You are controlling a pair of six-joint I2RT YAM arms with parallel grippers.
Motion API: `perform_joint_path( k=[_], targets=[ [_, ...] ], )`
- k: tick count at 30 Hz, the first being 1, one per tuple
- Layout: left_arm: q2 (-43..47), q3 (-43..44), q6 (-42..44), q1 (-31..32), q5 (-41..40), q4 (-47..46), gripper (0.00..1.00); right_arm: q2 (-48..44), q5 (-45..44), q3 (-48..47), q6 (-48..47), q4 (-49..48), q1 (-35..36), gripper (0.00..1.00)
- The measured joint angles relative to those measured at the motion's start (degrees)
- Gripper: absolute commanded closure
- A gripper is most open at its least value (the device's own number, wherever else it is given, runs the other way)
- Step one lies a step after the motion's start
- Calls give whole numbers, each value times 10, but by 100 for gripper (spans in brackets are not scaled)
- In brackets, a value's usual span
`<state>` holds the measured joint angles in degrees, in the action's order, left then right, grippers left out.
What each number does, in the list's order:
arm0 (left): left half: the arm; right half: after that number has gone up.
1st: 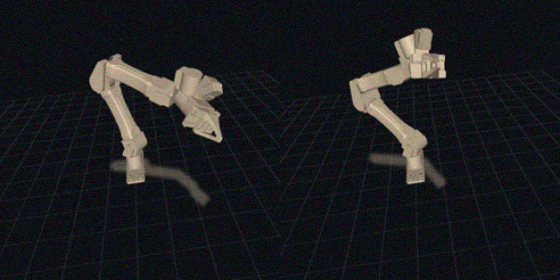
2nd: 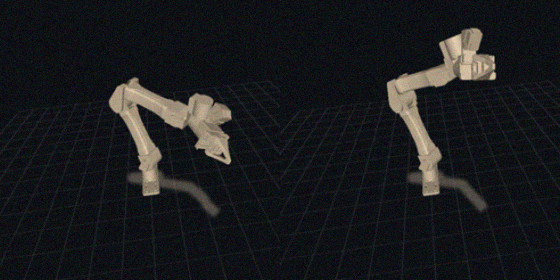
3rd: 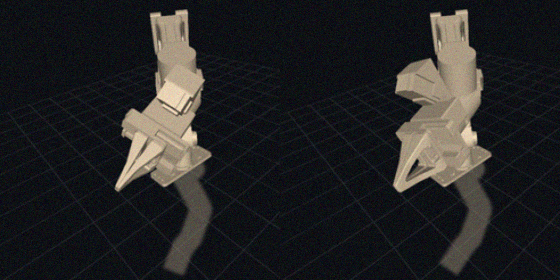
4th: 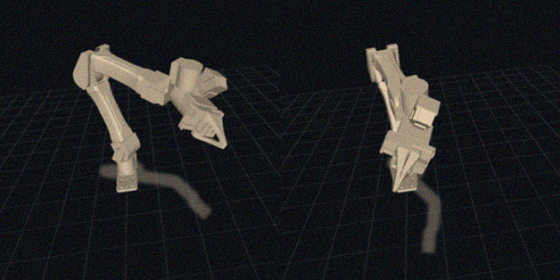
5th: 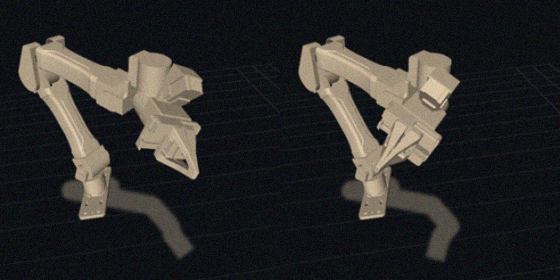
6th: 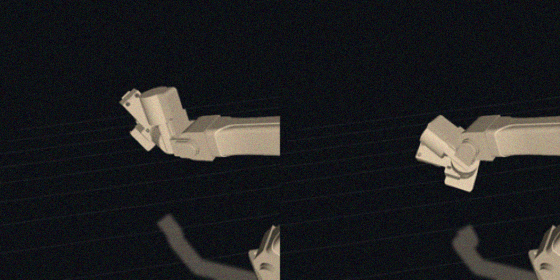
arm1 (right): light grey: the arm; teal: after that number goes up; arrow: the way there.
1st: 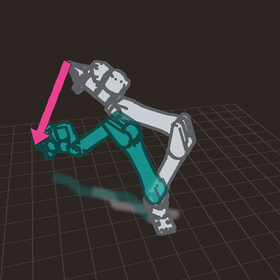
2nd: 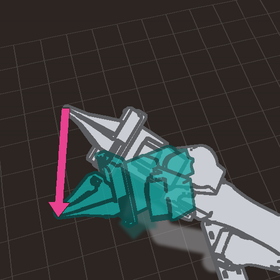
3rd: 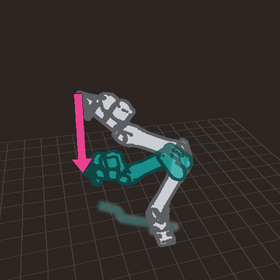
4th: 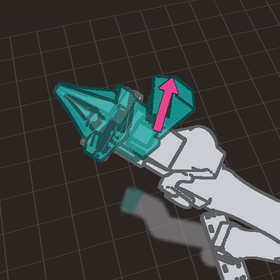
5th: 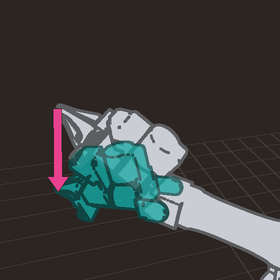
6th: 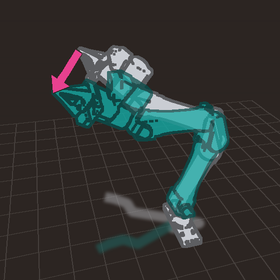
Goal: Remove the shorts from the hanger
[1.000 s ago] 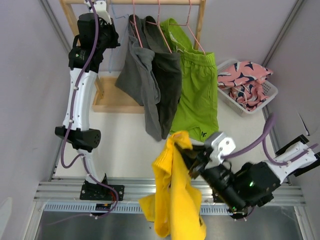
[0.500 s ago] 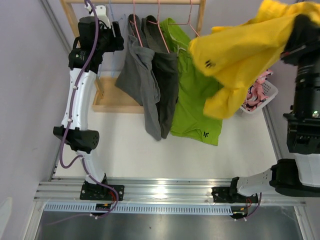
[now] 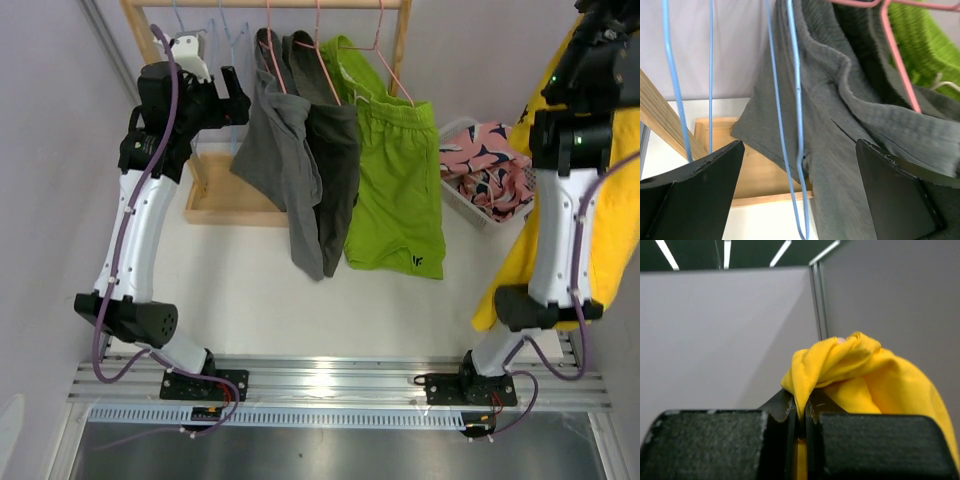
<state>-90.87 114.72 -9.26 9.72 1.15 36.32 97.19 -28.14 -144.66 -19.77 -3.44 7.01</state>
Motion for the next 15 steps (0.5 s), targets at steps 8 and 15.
perform_joint_path(
  k=[8,15],
  targets=[
    [63,-32,-2,0,21,-26,1,194,108,-20,214,8,-137,100],
    [72,-32,-2,7,19,-33,1,251,187,-1,309,-2,-141,100]
  ],
)
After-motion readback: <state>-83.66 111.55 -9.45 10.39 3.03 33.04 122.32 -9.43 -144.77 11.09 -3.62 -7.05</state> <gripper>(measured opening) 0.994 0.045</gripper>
